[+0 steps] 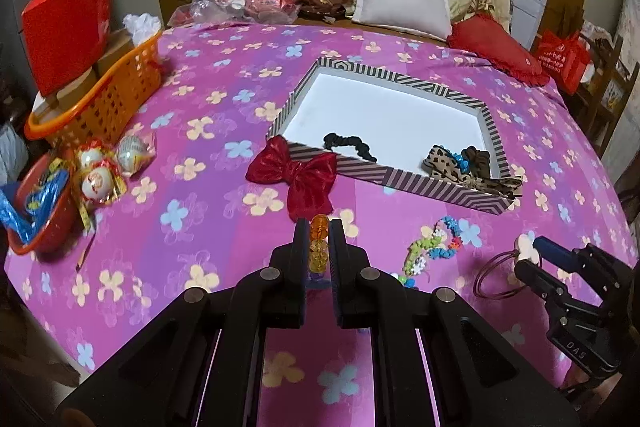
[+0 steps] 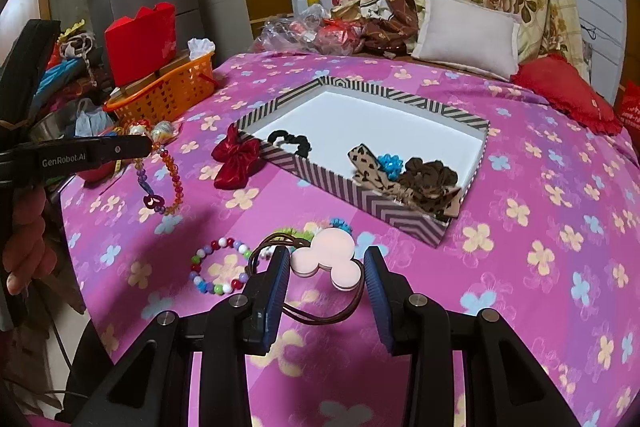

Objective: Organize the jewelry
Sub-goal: 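Carry the orange bracelet and Mickey hair tie over the tray with both tools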

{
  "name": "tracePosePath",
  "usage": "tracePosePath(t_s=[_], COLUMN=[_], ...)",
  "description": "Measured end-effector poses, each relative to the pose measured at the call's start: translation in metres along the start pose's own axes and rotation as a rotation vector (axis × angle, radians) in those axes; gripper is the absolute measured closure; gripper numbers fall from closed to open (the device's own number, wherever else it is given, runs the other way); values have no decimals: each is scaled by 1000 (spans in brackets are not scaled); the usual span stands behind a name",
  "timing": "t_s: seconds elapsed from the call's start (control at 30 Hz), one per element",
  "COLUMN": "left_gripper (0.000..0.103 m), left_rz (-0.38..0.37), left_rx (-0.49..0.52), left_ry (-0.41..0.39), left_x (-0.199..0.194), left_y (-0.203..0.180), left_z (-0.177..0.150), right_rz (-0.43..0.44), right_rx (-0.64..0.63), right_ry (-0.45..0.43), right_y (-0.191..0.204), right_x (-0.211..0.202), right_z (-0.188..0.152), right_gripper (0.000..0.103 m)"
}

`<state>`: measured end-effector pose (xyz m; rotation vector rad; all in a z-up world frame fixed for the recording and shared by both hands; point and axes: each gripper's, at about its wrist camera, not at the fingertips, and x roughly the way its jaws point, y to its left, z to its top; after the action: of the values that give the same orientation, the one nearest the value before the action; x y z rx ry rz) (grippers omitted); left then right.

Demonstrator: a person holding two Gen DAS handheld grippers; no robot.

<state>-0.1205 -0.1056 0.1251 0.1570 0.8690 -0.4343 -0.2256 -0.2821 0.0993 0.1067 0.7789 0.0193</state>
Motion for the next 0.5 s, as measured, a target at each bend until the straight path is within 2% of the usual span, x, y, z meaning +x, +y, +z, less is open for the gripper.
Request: tracePosePath(t_s=[0.5], left_gripper=[95], left_rz=[48], left_rx=[67], left_ry=[0], left_x=[32], left_y=[-29], left_z=[44], right_rz=[-4], right_rx=[30], right_ry=[-5], right_y=[-30], right_x=[29], right_z=[39], right_gripper=[66])
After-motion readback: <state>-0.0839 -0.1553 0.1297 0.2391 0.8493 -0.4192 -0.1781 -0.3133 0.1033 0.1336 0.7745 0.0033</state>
